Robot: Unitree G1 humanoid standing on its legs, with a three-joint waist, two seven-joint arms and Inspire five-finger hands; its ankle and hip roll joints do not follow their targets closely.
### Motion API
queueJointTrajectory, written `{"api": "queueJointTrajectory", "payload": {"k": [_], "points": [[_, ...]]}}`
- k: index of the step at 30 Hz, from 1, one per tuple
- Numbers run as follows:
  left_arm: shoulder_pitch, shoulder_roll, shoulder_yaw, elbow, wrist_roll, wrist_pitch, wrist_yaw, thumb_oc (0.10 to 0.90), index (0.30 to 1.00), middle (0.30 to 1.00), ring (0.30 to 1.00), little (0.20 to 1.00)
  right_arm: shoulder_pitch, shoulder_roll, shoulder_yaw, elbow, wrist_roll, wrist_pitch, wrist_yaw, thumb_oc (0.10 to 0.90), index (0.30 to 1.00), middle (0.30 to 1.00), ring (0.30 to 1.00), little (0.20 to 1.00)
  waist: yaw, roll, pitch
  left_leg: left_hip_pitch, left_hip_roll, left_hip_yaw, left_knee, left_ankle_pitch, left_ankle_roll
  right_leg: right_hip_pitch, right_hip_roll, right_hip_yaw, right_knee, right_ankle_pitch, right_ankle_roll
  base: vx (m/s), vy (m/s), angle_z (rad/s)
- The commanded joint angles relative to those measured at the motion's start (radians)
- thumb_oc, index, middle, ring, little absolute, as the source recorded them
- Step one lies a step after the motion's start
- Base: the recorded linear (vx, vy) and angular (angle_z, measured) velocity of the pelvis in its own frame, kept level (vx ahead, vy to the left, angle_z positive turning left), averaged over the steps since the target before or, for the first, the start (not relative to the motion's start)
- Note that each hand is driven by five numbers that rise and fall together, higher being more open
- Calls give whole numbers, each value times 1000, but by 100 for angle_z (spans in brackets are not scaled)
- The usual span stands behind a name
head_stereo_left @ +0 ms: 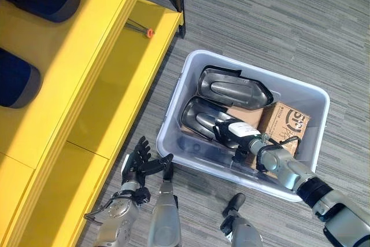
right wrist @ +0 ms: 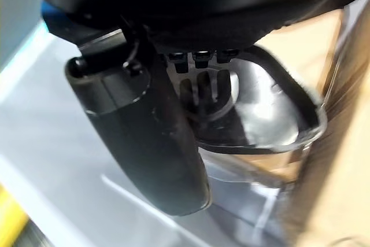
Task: Move parts from the plastic box to the shelf.
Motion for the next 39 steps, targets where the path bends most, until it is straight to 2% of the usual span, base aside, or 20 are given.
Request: {"api": "queueJointTrajectory", "payload": {"k": [1,11,17,34,39], "points": [[4,67,27,-101,-21,-93,-19,900,1000,1000,1000,1000,-137,-69,49,-57,-55,-57,-6,900,1000,1000,1000,1000,13,-26,18,38,19,11,50,-114,11,-25,-26,64,30,18,6,0,0,0],[0,81,26,-108,-26,-93,-22,900,1000,1000,1000,1000,-243,-165,154,-44,-248,-77,-14,900,1000,1000,1000,1000,18,-34,17,31,19,2,46,-111,9,-26,-21,67,24,18,7,0,0,0],[-3,85,24,-112,-21,-88,-22,900,1000,1000,1000,1000,-287,-204,185,-65,-299,-84,-16,900,1000,1000,1000,1000,17,-38,12,31,18,0,47,-112,9,-27,-20,69,25,16,5,0,0,0],[4,98,18,-118,-26,-86,-31,900,1000,1000,1000,1000,-404,-341,253,-53,-362,-81,-56,900,1000,1000,1000,1000,19,-42,1,29,18,-5,44,-109,5,-23,-18,64,19,19,8,0,0,0],[-1,86,24,-111,-26,-86,-23,900,1000,1000,1000,1000,-327,-329,145,-74,-267,-51,-69,900,1000,1000,1000,1000,8,-40,0,31,16,-3,43,-109,8,-24,-18,64,21,18,7,0,0,0]]}}
